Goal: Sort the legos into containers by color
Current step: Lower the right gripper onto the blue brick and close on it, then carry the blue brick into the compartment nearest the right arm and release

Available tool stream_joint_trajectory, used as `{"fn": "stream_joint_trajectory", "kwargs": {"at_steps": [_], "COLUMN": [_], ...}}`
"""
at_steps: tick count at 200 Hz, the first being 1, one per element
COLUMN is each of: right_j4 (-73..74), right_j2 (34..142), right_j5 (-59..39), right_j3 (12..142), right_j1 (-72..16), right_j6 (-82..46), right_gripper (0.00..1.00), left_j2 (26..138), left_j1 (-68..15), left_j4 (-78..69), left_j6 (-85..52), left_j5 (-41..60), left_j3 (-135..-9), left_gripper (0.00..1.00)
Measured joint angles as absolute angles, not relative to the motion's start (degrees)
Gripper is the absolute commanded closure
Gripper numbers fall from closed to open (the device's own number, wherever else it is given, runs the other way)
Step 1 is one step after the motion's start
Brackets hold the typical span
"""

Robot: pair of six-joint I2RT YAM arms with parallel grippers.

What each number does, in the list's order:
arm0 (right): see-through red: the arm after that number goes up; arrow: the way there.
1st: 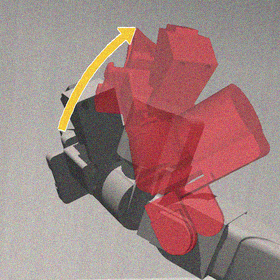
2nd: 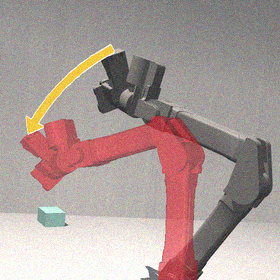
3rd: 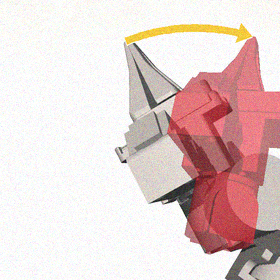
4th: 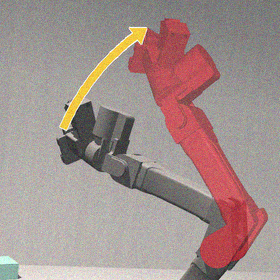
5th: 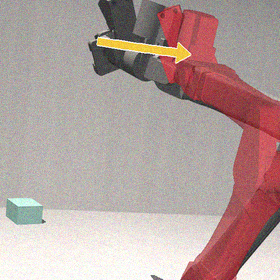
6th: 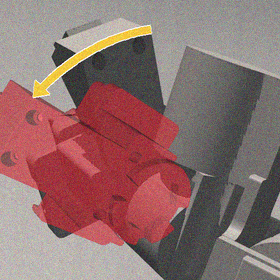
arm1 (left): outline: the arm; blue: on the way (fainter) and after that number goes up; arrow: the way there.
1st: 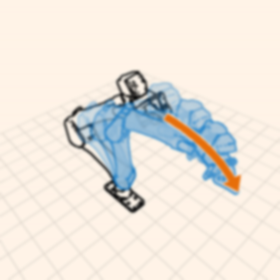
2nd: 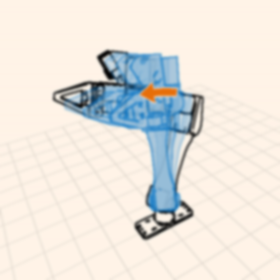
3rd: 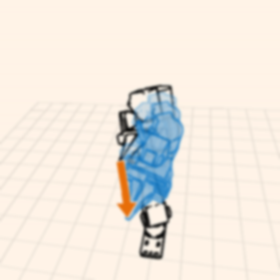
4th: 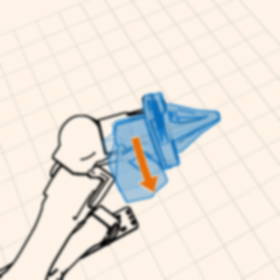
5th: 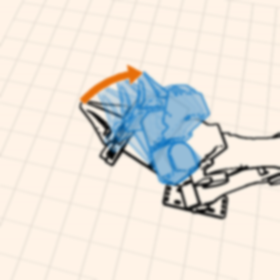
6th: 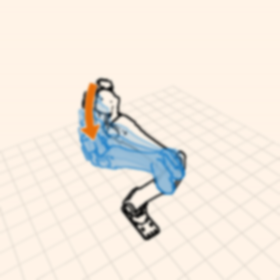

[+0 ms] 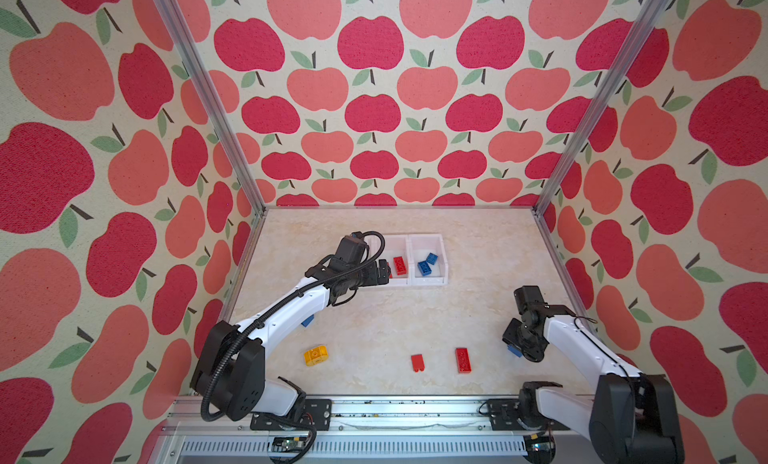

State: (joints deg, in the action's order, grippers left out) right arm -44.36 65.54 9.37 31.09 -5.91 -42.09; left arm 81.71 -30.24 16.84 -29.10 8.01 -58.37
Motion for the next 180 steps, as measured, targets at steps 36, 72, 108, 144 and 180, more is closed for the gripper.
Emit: {"fn": "stream_joint_trajectory", "kwargs": {"at_steps": [36,72,108,144,180], "right_j4": [-44.38,-44.51,-44.8,-45.6,-46.04], "right_j2": [65.01,63.57,60.66,59.07,59.75], "right_j5": [9.28,8.88,7.4,6.74,6.79], "right_j3": [31.09,31.09,31.62,34.94,39.9], "right_j1": [-5.91,-5.93,-6.0,-8.62,-13.56], "right_j6": [-42.09,-42.09,-42.09,-42.11,-42.11], "right_gripper": [0.63,0.65,0.65,0.65,0.65], "left_j2": [81.49,80.44,79.85,79.11,77.1], "left_j1": [-30.22,-30.22,-30.22,-30.22,-30.17], "left_j4": [16.84,16.82,16.84,16.86,16.86], "left_j6": [-29.26,-29.3,-29.32,-30.13,-30.61], "left_j5": [8.01,8.01,8.01,7.99,7.9], "left_j3": [-58.17,-57.76,-56.86,-54.98,-53.12], "left_gripper": [0.02,0.02,0.01,0.01,0.01]}}
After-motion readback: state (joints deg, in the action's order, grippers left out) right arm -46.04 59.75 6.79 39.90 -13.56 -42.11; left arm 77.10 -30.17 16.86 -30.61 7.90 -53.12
